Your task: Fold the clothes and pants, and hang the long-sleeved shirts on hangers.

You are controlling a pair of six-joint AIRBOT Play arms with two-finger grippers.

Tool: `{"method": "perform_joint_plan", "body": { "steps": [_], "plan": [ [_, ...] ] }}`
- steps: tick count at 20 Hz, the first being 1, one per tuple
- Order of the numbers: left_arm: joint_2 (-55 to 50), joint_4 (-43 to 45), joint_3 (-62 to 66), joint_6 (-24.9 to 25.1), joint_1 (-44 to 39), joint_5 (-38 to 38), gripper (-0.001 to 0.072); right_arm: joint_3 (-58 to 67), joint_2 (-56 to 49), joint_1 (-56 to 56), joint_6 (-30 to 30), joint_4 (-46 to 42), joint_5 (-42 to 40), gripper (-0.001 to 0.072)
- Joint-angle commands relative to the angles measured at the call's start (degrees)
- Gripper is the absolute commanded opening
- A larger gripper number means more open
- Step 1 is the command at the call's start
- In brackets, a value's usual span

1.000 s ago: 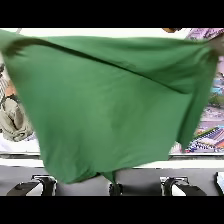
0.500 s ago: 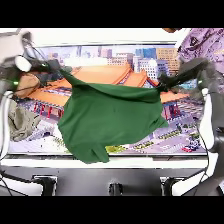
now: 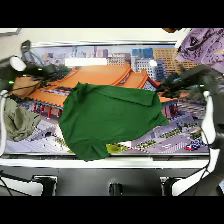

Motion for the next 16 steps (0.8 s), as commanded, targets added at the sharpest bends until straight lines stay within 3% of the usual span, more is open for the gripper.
{"method": "perform_joint_plan", "body": {
  "steps": [1,3,8,16],
  "plan": [
    [6.45,-1.27,-3.67,1.79,7.13,-14.29,0.0404,-6.88,7.39,-8.35,-6.67,0.26,-4.15,0.0471],
    [13.55,-1.27,-14.32,2.69,10.25,-15.23,0.0404,-16.26,11.58,-13.64,-8.31,0.44,-4.26,0.0472],
    [30.49,-1.22,-42.4,2.62,13.84,-8.15,0.0403,-36.13,17.16,-17.7,-13.46,0.57,-0.79,0.0473],
    [32.39,-1.29,-47.65,2.62,13.79,-9.92,0.0392,-43.63,17.0,-13.73,-16.17,1.44,11.93,0.0474]
  ]
}}
